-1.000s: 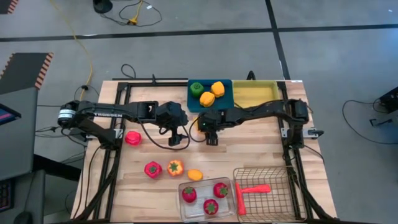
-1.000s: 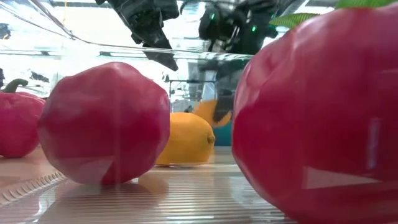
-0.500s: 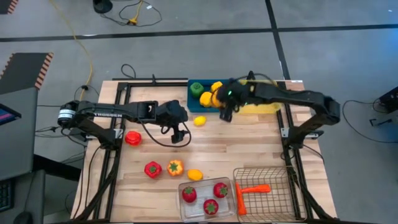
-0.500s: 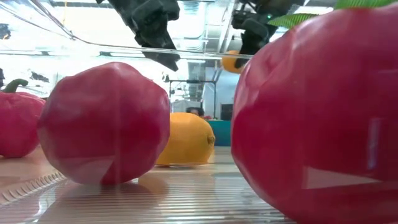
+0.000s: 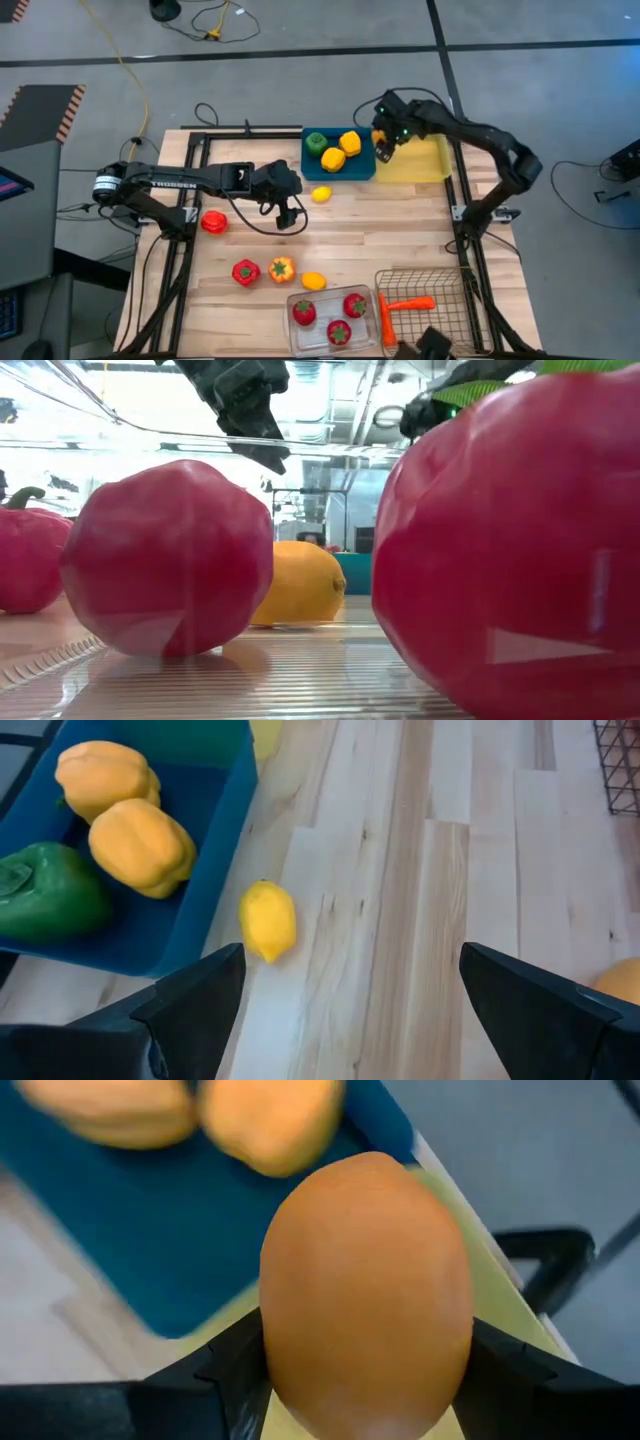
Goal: Sort produce into baskets
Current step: Put the lemon into the yellow bin
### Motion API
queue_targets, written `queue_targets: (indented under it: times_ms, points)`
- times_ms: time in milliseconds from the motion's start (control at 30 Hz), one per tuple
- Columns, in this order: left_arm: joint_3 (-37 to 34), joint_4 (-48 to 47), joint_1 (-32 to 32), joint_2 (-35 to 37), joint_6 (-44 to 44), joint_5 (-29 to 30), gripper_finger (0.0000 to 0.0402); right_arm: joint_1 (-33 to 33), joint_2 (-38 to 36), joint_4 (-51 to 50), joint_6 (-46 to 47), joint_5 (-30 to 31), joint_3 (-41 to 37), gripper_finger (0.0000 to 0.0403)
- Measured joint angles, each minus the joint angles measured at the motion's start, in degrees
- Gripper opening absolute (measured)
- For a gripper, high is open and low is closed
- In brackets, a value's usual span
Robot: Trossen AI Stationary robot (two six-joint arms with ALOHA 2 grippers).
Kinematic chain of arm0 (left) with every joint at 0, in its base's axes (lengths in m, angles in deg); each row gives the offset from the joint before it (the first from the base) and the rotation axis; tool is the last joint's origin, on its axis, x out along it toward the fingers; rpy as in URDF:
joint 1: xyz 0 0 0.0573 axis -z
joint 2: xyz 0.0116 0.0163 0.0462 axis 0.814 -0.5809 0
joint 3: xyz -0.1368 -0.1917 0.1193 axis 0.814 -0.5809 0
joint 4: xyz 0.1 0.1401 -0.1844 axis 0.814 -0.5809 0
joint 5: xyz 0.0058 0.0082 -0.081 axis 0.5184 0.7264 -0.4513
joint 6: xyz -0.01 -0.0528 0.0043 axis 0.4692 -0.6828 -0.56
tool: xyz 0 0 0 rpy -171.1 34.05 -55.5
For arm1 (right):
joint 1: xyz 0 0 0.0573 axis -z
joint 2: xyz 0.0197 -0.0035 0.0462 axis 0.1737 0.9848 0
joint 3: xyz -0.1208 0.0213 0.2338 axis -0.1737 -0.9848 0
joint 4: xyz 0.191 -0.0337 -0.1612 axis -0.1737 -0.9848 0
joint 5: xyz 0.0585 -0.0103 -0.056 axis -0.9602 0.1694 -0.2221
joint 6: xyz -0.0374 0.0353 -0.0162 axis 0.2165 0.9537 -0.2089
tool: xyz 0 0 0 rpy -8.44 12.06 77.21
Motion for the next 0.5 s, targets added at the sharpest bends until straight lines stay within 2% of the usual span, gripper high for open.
queue_targets:
  times_ms: [233, 500]
  points:
    - [0.00, 0.02, 0.00, 0.00, 0.01, -0.01, 0.0357, 5.90, 4.41, -0.74, 0.12, -0.13, 0.00, 0.0271]
    - [0.00, 0.16, 0.00, 0.00, -0.35, 0.59, 0.0357, 6.70, 5.70, -3.69, 0.04, -0.11, 0.00, 0.0271]
